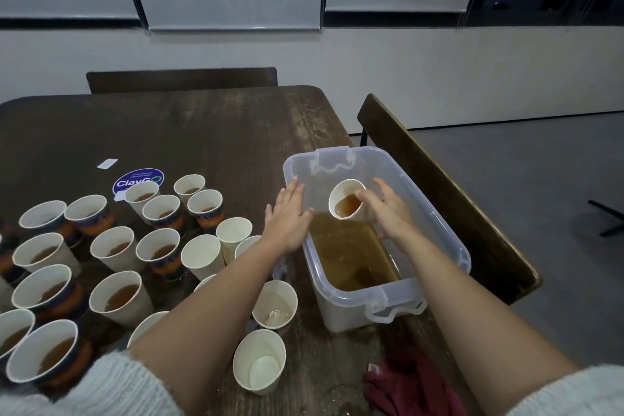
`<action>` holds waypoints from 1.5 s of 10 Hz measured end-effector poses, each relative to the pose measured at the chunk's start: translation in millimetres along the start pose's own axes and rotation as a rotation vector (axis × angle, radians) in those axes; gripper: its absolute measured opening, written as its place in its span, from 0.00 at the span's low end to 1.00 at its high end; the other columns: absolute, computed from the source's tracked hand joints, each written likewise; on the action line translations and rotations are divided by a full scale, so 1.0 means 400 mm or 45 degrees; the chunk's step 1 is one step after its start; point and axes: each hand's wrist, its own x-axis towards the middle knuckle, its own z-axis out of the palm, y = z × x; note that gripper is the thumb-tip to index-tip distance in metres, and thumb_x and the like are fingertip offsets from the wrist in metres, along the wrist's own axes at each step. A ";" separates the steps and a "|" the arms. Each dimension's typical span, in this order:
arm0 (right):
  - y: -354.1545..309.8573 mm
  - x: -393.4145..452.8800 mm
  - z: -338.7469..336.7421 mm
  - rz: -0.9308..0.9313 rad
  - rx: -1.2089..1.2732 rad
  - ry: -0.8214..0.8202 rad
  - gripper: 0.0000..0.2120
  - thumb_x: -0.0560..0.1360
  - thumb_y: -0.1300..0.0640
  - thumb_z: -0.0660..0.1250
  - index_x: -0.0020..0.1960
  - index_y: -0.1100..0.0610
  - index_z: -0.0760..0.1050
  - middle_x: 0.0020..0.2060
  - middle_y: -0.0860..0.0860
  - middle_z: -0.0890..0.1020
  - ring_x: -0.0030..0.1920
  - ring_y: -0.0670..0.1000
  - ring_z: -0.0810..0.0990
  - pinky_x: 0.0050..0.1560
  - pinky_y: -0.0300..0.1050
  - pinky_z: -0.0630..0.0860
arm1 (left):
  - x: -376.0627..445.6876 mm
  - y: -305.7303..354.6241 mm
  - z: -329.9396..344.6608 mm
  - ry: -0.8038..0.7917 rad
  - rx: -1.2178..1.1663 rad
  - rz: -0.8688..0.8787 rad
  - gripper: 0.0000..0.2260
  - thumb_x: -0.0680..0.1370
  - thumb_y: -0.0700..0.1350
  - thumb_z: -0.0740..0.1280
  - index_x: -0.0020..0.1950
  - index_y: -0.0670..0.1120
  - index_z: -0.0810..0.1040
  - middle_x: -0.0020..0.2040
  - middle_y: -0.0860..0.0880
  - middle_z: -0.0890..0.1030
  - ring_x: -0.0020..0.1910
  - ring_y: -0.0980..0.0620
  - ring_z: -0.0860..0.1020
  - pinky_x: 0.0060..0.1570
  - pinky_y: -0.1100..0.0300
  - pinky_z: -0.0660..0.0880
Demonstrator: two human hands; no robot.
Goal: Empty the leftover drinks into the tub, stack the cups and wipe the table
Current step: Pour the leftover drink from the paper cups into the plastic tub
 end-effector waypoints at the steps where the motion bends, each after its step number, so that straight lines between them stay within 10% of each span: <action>1: 0.009 0.000 0.002 -0.010 -0.094 -0.017 0.40 0.66 0.28 0.62 0.75 0.39 0.57 0.74 0.52 0.65 0.71 0.59 0.66 0.65 0.68 0.70 | -0.002 0.001 -0.001 -0.003 -0.014 0.002 0.24 0.84 0.50 0.53 0.79 0.50 0.50 0.80 0.53 0.45 0.78 0.49 0.46 0.74 0.42 0.41; 15: 0.019 0.008 0.004 -0.216 -0.536 0.178 0.39 0.73 0.35 0.65 0.78 0.45 0.53 0.70 0.57 0.67 0.69 0.60 0.66 0.65 0.58 0.67 | -0.006 0.003 0.000 0.016 -0.086 0.011 0.24 0.84 0.48 0.53 0.79 0.49 0.51 0.80 0.53 0.46 0.78 0.49 0.47 0.74 0.43 0.42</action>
